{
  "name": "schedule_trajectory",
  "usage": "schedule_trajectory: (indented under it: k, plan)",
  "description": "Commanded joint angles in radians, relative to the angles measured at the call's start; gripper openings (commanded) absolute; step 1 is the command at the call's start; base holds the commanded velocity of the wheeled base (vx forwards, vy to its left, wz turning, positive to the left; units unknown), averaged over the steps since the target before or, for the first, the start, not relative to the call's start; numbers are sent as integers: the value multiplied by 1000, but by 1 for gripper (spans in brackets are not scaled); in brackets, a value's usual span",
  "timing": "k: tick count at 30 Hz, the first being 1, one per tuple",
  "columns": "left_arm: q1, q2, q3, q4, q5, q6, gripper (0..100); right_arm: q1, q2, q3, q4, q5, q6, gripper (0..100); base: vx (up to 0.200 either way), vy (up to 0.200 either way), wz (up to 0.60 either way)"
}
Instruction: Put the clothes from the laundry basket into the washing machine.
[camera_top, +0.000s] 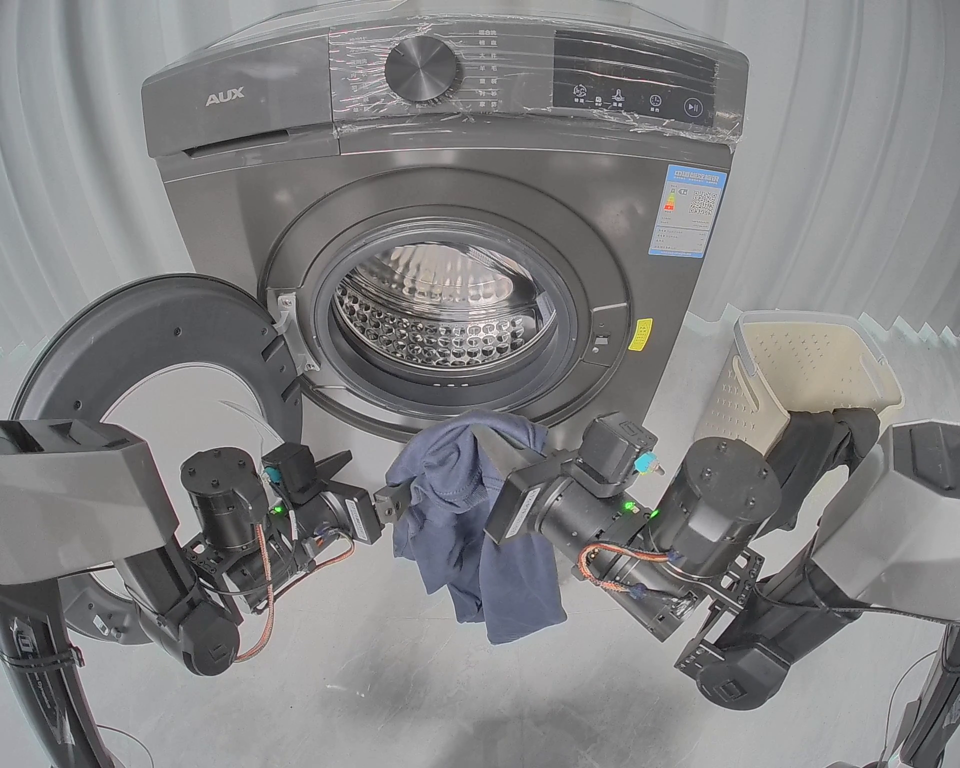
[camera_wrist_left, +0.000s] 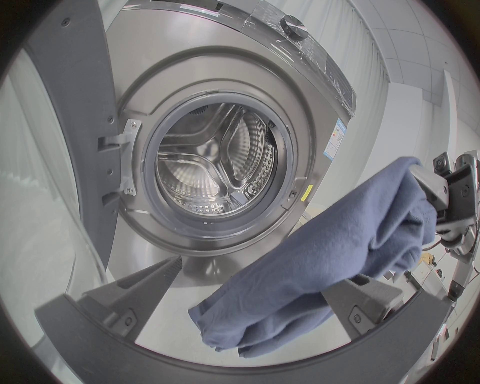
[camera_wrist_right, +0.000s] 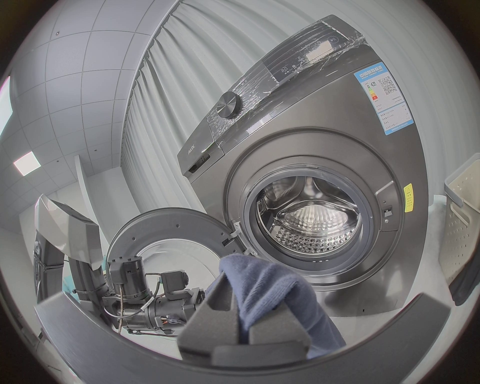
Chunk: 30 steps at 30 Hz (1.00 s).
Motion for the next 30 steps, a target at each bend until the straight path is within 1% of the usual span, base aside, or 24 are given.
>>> schedule_trajectory:
  k: [1,6,9,10,11,13,16,19,23,24,30]
  plan:
    - [-7,7,-42,-1,2,8,100,2,-4,2,1,0,-1,0,0,0,0]
    - [-43,15,-54,1,-11,29,100,9,-3,2,1,0,-2,0,0,0,0]
    - [-73,30,-53,-2,-37,55,100,12,-1,2,1,0,-2,0,0,0,0]
    - [-75,30,-51,-2,-40,59,100,12,-1,2,1,0,-2,0,0,0,0]
    - [-87,31,-48,-2,-55,71,100,12,-3,2,1,0,-2,0,0,0,0]
    - [-98,35,-53,-2,-66,83,100,12,-3,3,1,0,-2,0,0,0,0]
    - [-99,39,-73,-2,-66,89,100,12,-3,8,-1,0,-1,0,0,0,0]
    - [-89,58,-108,-2,-57,89,100,13,-1,14,-1,0,-1,0,0,0,0]
    - [-83,61,-111,-4,-55,89,100,18,-1,14,-1,0,-1,0,0,0,0]
    - [-81,61,-111,-6,-55,89,0,18,4,14,-1,0,1,0,0,0,0]
    - [-72,38,-88,-9,-52,88,0,19,8,14,-1,0,1,0,0,0,0]
